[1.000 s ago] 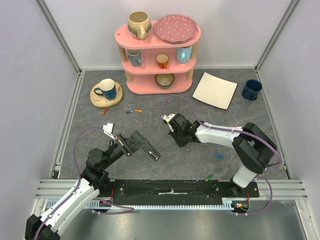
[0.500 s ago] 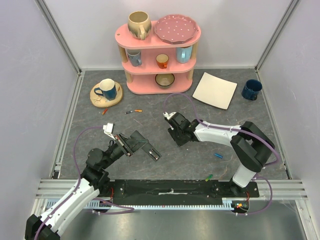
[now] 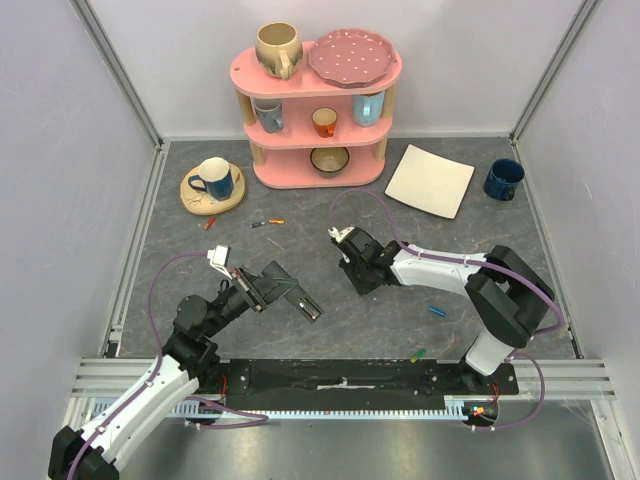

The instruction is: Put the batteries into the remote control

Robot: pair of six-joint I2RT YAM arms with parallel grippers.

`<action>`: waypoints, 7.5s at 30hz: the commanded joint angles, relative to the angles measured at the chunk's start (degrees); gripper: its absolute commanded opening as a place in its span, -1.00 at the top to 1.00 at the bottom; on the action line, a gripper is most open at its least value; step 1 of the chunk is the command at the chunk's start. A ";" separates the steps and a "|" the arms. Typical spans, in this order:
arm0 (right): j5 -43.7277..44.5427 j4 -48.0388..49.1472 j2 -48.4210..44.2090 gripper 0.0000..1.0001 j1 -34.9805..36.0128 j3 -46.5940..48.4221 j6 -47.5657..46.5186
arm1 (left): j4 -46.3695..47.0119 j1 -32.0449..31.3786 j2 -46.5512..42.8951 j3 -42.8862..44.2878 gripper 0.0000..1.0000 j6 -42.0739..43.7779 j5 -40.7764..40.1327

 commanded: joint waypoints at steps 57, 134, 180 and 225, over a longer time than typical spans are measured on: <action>-17.27 -43.22 -4.01 1.00 11.16 38.92 -6.26 | 48.90 -0.18 46.26 -2.53 0.96 -7.75 3.19; -15.25 -41.11 3.20 0.99 10.28 41.39 -5.90 | 41.51 -0.27 36.68 -5.08 0.96 -6.34 4.16; -15.42 -44.10 3.46 0.43 10.20 42.61 -6.43 | 35.27 -0.27 34.31 -2.79 0.96 -5.29 2.84; -18.15 -43.05 5.75 0.16 10.37 49.21 -5.29 | 35.89 -0.27 35.71 -3.23 0.96 -4.76 2.66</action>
